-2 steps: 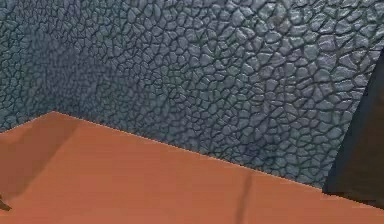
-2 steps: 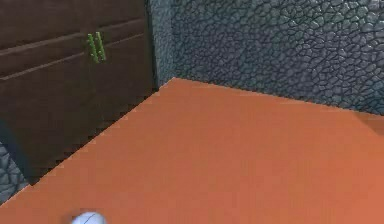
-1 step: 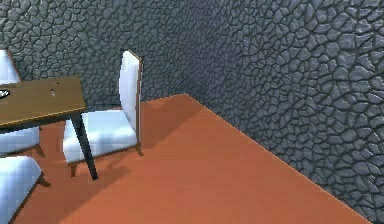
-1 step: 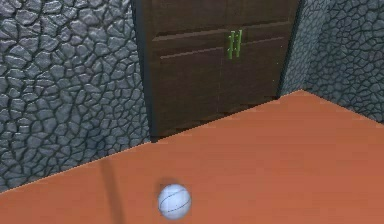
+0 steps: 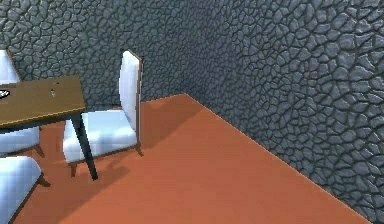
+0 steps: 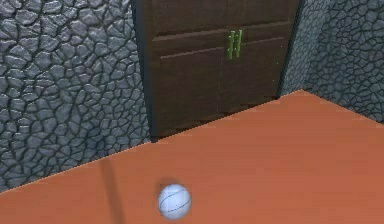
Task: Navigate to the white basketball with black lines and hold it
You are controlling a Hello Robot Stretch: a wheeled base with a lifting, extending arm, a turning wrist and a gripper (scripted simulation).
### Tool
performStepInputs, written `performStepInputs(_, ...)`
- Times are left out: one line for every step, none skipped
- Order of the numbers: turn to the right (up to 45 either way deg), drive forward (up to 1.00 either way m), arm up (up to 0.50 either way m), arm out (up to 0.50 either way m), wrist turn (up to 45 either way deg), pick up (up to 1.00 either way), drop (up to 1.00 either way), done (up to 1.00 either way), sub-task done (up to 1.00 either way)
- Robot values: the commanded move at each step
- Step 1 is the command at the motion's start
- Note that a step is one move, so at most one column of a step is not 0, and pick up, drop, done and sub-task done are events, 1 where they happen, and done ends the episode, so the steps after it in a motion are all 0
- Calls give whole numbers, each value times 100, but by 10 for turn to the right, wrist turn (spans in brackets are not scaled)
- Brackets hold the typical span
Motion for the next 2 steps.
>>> performStepInputs(0,0,0,50,0,0,0,0,0)
performStepInputs(0,0,0,0,450,0,0,0,0)
